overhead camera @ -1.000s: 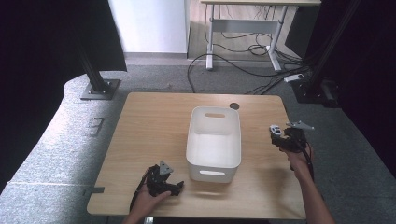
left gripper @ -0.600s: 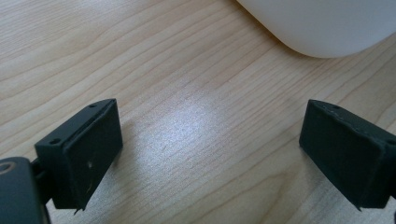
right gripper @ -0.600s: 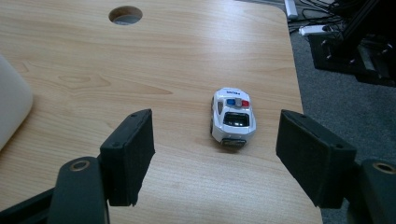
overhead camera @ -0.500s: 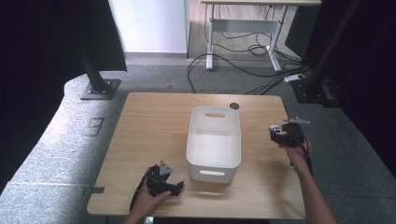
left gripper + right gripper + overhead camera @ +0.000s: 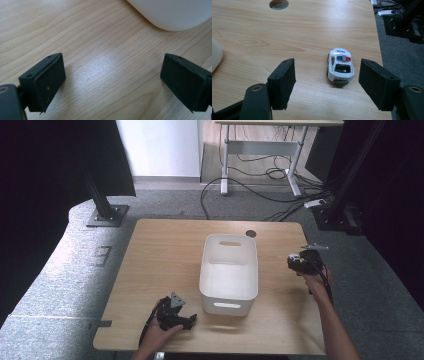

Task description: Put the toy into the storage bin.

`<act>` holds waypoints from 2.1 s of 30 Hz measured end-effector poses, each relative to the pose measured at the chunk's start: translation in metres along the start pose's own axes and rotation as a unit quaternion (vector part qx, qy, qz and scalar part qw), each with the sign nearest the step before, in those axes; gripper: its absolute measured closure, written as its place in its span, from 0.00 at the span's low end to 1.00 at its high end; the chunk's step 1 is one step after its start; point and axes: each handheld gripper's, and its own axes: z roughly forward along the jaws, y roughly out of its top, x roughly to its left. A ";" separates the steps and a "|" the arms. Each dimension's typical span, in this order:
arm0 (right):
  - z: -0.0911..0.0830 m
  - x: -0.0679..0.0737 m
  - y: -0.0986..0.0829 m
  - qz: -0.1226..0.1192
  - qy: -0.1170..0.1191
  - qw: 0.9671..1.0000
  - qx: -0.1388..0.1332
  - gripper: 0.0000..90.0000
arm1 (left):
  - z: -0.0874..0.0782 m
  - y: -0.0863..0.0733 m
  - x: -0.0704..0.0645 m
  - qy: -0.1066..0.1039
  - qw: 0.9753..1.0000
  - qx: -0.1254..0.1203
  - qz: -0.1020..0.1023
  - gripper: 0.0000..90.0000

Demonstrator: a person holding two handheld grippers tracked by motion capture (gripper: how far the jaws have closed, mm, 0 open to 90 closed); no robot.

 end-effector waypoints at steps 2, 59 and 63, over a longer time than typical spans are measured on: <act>0.003 0.000 0.001 -0.001 -0.002 1.000 0.000 0.32 | 0.000 0.000 0.000 0.000 1.000 0.000 0.000 0.07; 0.053 -0.018 0.013 0.027 -0.020 0.999 0.041 0.30 | 0.000 0.000 0.000 0.000 1.000 0.000 0.000 0.07; 0.058 -0.021 0.008 0.038 -0.020 0.998 0.042 0.31 | 0.000 0.000 0.000 0.000 1.000 0.000 0.000 0.07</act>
